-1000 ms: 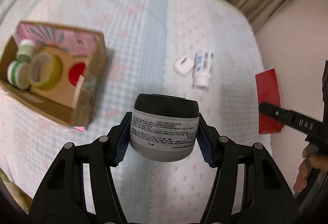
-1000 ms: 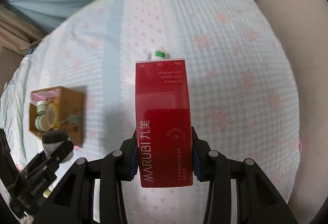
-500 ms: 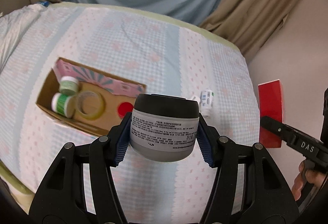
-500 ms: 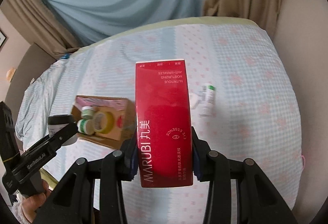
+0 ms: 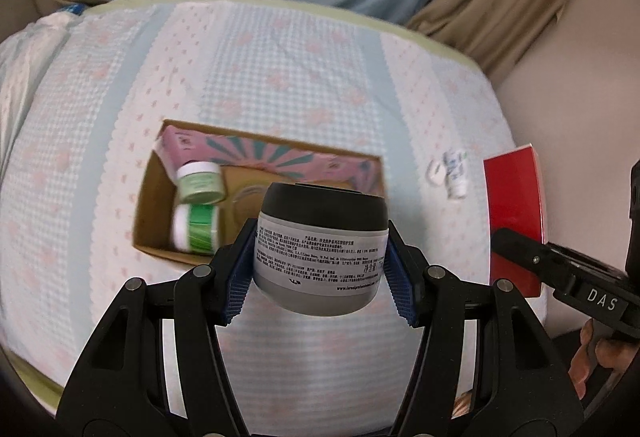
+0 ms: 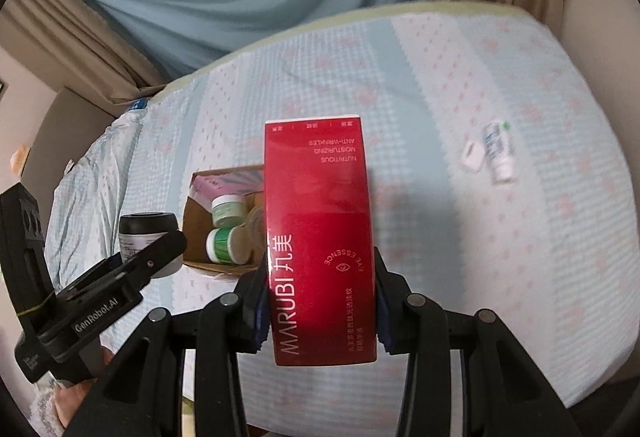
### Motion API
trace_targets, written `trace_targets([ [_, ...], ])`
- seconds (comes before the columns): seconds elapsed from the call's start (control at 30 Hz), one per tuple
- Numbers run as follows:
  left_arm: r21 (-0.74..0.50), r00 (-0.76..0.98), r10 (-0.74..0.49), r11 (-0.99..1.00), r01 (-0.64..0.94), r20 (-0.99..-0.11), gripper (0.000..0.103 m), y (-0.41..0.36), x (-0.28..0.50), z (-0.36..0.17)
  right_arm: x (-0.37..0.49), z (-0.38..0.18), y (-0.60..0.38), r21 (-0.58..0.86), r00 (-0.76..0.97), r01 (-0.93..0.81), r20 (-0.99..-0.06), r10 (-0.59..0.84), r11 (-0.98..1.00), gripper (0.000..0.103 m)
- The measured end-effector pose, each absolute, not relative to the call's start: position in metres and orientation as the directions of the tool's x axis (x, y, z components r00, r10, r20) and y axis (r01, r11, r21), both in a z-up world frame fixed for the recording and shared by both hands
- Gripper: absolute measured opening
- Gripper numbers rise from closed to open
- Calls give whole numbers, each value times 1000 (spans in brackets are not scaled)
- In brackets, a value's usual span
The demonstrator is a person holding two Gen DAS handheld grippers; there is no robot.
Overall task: Organize rigid objects
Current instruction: 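Carry the black jar and red MARUBI box over the cardboard box and lower them in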
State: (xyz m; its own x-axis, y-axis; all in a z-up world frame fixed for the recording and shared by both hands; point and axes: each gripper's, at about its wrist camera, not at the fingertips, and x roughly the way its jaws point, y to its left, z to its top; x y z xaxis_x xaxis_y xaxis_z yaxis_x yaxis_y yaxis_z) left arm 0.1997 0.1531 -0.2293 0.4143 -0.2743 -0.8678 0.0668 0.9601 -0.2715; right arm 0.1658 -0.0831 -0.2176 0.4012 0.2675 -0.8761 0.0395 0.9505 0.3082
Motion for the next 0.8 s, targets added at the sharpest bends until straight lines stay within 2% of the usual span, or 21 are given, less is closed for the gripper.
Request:
trace_targets([
  [0.37, -269, 259, -291, 956, 117, -921, 55, 191, 242, -306, 212, -290, -14, 289, 251, 86, -933, 260, 954, 38],
  [0.8, -259, 92, -276, 953, 159, -957, 55, 173, 298, -385, 265, -370, -18, 318, 129, 150, -945, 301, 936, 38],
])
